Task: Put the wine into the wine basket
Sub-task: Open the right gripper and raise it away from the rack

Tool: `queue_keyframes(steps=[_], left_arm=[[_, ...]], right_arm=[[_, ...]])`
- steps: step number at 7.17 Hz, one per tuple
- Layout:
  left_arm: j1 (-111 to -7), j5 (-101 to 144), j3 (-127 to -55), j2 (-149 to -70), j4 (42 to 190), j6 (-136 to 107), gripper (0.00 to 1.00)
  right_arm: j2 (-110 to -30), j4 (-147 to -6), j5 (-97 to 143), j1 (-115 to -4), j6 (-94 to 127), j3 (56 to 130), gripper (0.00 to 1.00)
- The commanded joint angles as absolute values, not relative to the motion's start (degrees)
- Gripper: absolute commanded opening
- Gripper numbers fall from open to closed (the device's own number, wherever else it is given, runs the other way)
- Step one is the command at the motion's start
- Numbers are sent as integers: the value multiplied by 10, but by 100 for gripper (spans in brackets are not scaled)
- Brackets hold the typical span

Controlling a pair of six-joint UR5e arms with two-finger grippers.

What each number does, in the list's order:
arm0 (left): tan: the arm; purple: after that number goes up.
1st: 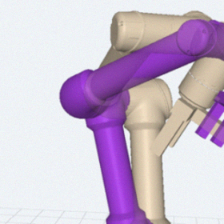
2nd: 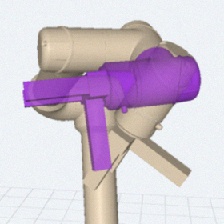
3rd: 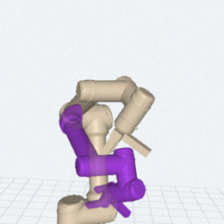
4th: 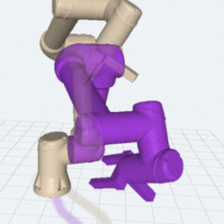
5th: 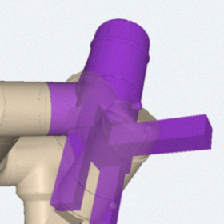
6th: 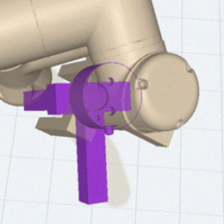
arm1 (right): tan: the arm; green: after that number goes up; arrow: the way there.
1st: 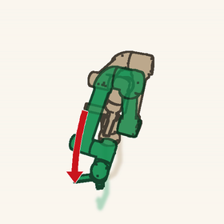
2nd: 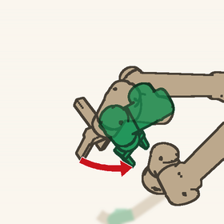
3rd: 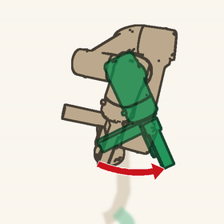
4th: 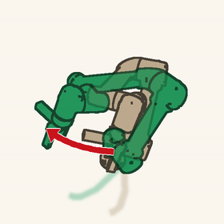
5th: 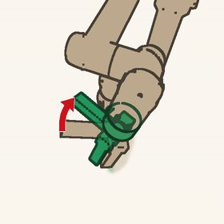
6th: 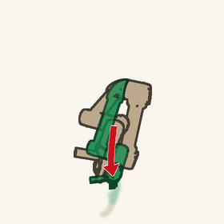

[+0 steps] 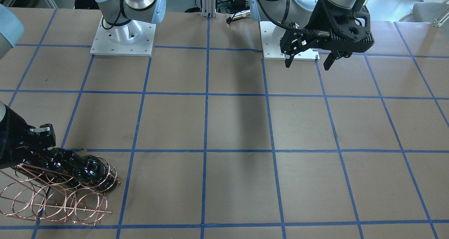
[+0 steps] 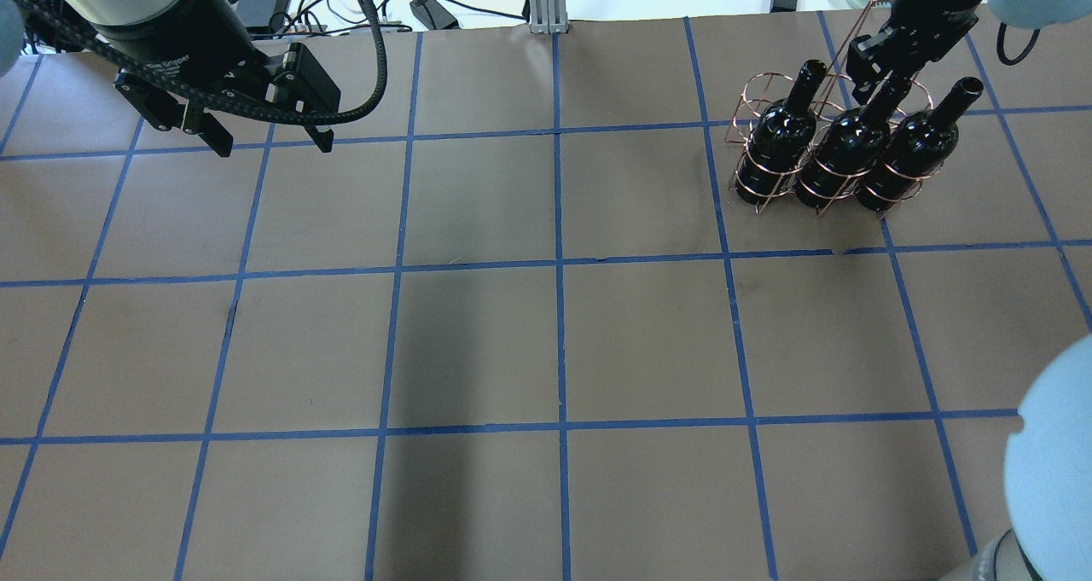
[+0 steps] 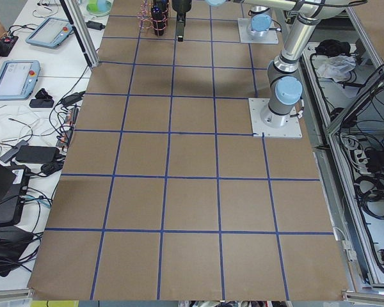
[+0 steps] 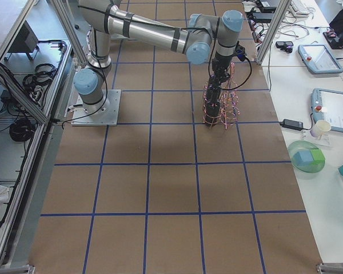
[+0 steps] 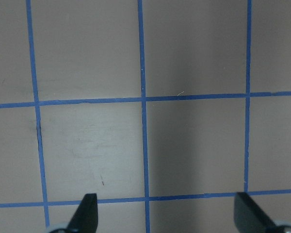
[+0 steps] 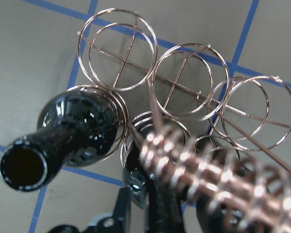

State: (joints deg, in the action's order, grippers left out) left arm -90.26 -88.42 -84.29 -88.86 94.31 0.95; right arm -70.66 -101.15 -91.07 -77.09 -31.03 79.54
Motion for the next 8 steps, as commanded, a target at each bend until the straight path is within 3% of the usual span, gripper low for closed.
queue_keyframes(steps=[1,3,5,8], left_arm=[[-903,-884,-843,-889,943,10,100],[-903,-884,-843,-889,943,10,100],[-903,-884,-843,-889,943,10,100],[-903,-884,-843,-889,943,9,100]], right_arm=[[-739,-1002,-912,-772,-309,795,89],[-796,-933,-911,-772,-290,795,100],[-844,-886,-925,-784,-112,797,100],[-851,-887,-922,-892,64,816,100]])
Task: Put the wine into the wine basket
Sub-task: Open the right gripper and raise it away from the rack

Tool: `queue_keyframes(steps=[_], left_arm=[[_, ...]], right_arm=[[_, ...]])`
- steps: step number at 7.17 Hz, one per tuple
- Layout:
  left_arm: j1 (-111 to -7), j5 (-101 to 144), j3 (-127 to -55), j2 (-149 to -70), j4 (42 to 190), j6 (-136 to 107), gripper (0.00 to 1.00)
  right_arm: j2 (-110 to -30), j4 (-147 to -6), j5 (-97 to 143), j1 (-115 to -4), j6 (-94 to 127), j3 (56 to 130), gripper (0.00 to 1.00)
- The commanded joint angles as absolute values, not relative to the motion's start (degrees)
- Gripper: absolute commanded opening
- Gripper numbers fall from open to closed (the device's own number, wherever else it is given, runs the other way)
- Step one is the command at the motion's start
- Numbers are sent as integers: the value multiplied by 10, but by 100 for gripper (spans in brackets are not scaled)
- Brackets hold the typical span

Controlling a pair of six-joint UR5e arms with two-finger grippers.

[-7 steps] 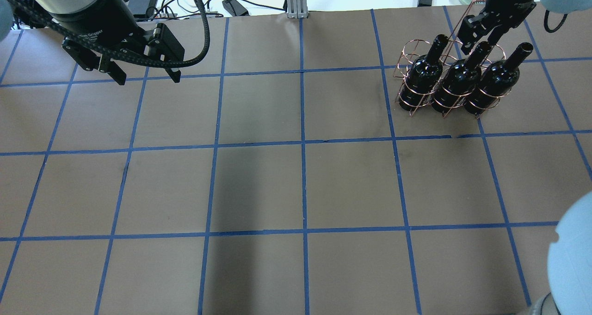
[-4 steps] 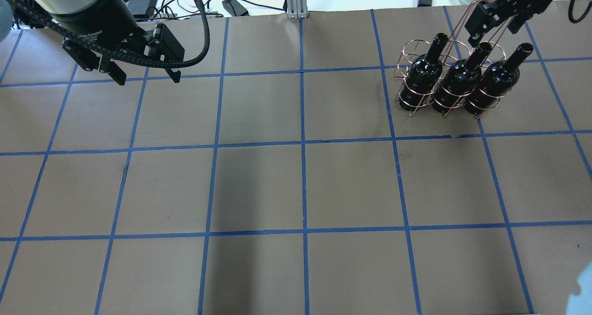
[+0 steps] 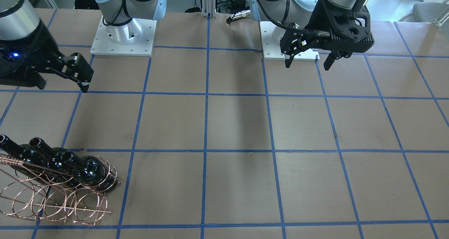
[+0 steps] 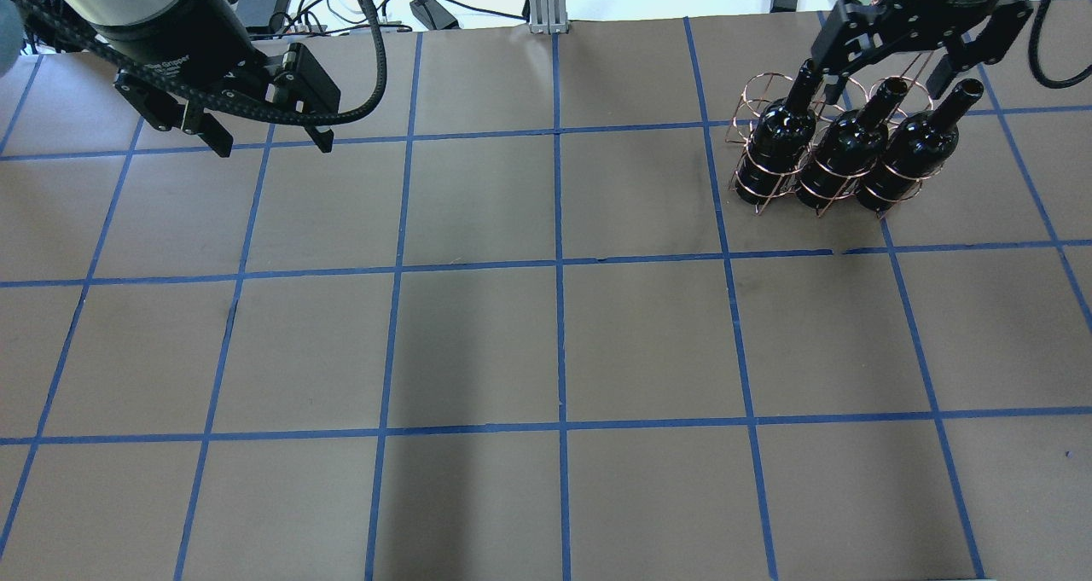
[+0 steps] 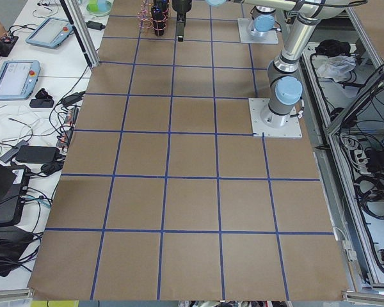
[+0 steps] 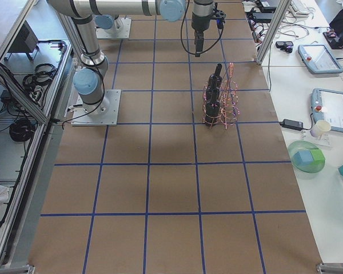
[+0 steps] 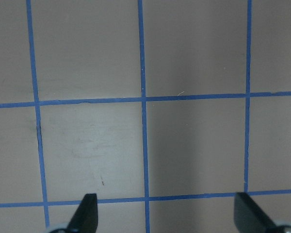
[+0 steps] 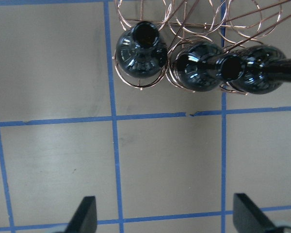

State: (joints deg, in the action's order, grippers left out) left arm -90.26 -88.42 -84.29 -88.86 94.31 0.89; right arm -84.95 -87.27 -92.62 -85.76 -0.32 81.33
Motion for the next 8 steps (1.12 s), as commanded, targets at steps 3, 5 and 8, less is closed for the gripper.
queue_keyframes(steps=[3,5,8], left_arm=[[-903,-883,-843,-889,943,9,100],[-903,-884,-843,-889,943,9,100],[-903,-884,-843,-889,943,9,100]], right_arm=[[-850,-898,-845,-915,43,819,100],[-846,-910,-846,-915,34,820,100],[-843,-914,-847,-915,33,821,100]])
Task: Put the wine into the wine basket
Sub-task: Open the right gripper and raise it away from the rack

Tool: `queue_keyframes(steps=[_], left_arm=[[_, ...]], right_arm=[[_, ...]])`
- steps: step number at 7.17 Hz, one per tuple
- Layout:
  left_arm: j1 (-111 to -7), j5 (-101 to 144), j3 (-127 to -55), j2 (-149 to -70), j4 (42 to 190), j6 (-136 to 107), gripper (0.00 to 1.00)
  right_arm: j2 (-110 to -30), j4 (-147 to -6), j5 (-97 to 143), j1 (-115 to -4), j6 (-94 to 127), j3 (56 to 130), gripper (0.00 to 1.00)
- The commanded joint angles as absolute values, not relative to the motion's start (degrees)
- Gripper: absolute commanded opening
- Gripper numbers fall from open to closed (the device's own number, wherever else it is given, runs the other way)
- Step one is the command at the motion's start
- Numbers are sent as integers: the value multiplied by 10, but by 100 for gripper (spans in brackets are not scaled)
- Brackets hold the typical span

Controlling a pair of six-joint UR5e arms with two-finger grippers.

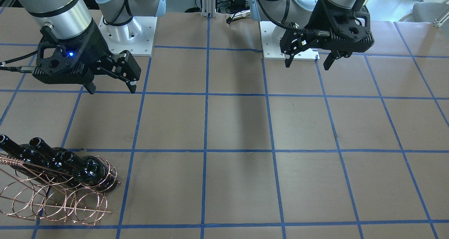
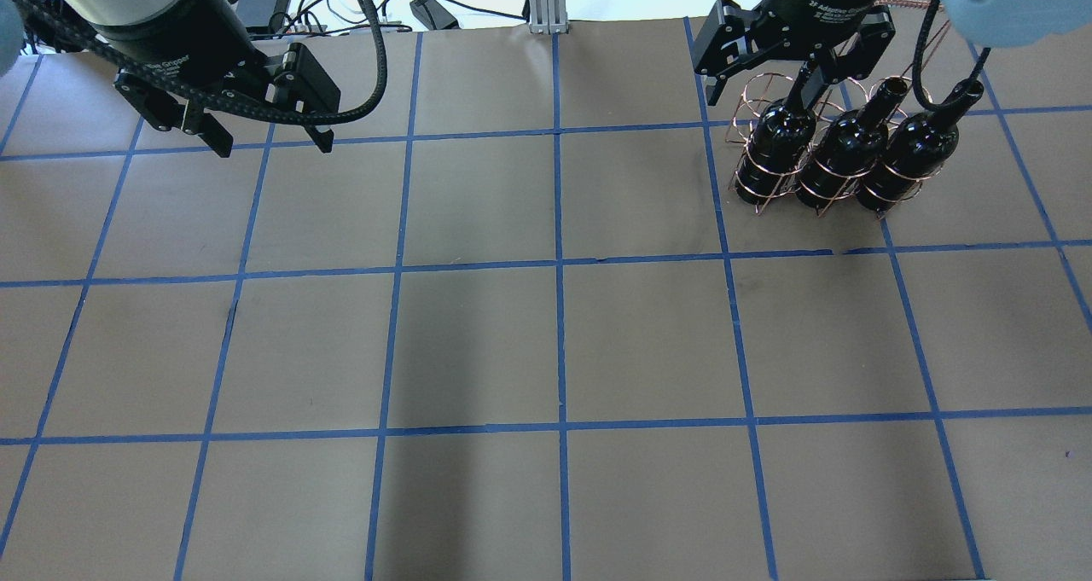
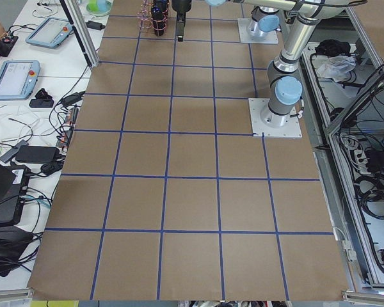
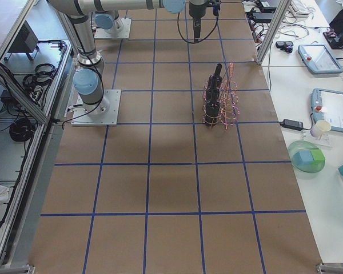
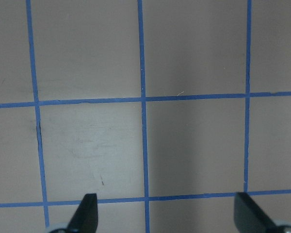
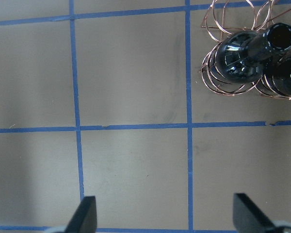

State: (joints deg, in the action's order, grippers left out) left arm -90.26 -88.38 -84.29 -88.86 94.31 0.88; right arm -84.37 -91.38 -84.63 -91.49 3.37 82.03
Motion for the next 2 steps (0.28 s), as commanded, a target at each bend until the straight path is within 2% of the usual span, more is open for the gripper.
queue_keyframes(steps=[1,2], left_arm=[[-903,-886,-843,-888,943,10,100],[-901,-885,-843,-886,943,7,100]], right_arm=[[-843,-916,-847,-913,33,821,100],[-843,-917,-847,-914,33,821,100]])
